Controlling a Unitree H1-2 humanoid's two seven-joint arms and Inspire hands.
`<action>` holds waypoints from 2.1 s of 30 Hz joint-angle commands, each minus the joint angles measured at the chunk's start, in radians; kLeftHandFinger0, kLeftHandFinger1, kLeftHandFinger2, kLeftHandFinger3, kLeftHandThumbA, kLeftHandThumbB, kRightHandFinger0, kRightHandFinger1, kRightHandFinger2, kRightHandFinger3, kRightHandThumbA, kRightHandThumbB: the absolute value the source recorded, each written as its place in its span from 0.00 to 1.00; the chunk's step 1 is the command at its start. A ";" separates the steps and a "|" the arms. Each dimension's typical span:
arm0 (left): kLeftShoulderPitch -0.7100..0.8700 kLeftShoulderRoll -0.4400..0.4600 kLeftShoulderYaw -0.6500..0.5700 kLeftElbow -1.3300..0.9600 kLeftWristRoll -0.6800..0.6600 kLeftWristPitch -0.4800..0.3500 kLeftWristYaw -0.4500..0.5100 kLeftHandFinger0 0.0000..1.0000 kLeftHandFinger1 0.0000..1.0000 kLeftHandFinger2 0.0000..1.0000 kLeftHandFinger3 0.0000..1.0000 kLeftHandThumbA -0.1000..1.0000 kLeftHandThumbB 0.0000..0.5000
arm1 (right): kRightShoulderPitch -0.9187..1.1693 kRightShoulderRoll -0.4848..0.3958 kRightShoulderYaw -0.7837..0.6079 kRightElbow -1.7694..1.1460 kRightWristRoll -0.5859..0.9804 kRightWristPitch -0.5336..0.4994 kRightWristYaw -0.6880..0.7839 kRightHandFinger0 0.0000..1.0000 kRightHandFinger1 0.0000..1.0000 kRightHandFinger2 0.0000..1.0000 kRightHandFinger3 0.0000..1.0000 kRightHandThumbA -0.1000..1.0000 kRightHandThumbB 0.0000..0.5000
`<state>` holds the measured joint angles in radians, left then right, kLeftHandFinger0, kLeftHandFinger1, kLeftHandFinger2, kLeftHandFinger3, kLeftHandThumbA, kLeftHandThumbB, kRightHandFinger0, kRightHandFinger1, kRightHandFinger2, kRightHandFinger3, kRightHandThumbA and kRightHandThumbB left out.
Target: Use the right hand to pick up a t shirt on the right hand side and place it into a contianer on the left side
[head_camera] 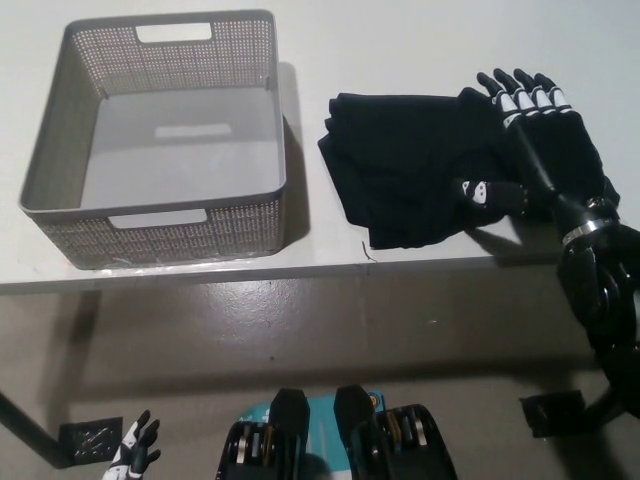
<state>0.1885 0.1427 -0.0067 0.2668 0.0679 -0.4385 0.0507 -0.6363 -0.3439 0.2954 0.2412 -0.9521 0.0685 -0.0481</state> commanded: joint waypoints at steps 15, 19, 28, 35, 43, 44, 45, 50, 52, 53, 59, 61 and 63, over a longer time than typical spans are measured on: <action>-0.011 0.007 -0.012 -0.030 0.012 -0.031 0.017 0.96 1.00 1.00 1.00 1.00 0.56 | -0.010 -0.024 -0.026 0.049 0.020 0.002 -0.085 1.00 1.00 1.00 1.00 0.89 0.82; -0.014 0.005 -0.012 -0.031 0.011 -0.031 0.016 0.97 1.00 1.00 1.00 1.00 0.55 | -0.001 -0.016 -0.035 0.061 0.043 -0.004 -0.093 1.00 1.00 1.00 1.00 0.86 0.80; -0.023 0.002 -0.012 -0.032 0.006 -0.031 0.011 0.95 1.00 1.00 1.00 1.00 0.56 | 0.001 0.008 -0.015 0.148 0.051 -0.018 -0.123 1.00 1.00 1.00 1.00 0.93 0.85; -0.036 0.003 -0.017 -0.028 0.019 -0.031 0.013 0.97 1.00 1.00 1.00 1.00 0.58 | -0.014 0.016 -0.011 0.191 0.058 -0.014 -0.138 1.00 1.00 1.00 1.00 0.94 0.83; -0.041 0.004 -0.018 -0.037 0.005 -0.031 0.001 0.95 1.00 1.00 1.00 1.00 0.57 | -0.044 0.023 0.000 0.233 0.060 -0.013 -0.145 1.00 1.00 1.00 1.00 0.95 0.81; -0.042 0.003 -0.017 -0.036 0.001 -0.031 -0.001 0.96 1.00 1.00 1.00 1.00 0.57 | -0.045 0.025 -0.001 0.232 0.063 -0.012 -0.143 1.00 1.00 1.00 1.00 0.93 0.81; -0.044 0.003 -0.017 -0.034 -0.002 -0.031 -0.003 0.96 1.00 1.00 1.00 1.00 0.57 | -0.047 0.027 -0.002 0.232 0.067 -0.012 -0.141 1.00 1.00 1.00 1.00 0.92 0.81; -0.051 0.002 -0.019 -0.036 0.006 -0.031 0.000 0.96 1.00 1.00 1.00 1.00 0.54 | -0.060 0.038 -0.002 0.246 0.076 -0.011 -0.144 1.00 1.00 1.00 1.00 0.93 0.82; -0.049 -0.001 -0.020 -0.036 0.008 -0.031 0.000 0.96 1.00 1.00 1.00 1.00 0.57 | -0.062 0.039 0.002 0.249 0.073 -0.011 -0.146 1.00 1.00 1.00 1.00 0.94 0.82; -0.049 -0.001 -0.018 -0.037 0.008 -0.031 -0.001 0.96 1.00 1.00 1.00 1.00 0.57 | -0.064 0.043 0.004 0.253 0.074 -0.012 -0.148 1.00 1.00 1.00 1.00 0.94 0.82; -0.051 0.000 -0.017 -0.038 0.004 -0.031 0.000 0.95 1.00 1.00 1.00 1.00 0.57 | -0.052 0.050 0.019 0.246 0.070 -0.009 -0.137 1.00 1.00 1.00 1.00 0.96 0.83; -0.053 -0.001 -0.018 -0.036 0.004 -0.031 -0.002 0.96 1.00 1.00 1.00 1.00 0.58 | -0.048 0.048 0.019 0.242 0.071 -0.005 -0.136 1.00 1.00 1.00 1.00 0.96 0.83; -0.054 0.000 -0.017 -0.034 0.002 -0.031 -0.004 0.97 1.00 1.00 1.00 1.00 0.58 | -0.047 0.050 0.022 0.250 0.071 -0.003 -0.140 1.00 1.00 1.00 1.00 0.97 0.84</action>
<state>0.1440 0.1403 -0.0196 0.2637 0.0741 -0.4388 0.0512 -0.6434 -0.2958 0.3110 0.4961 -0.8871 0.0653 -0.1603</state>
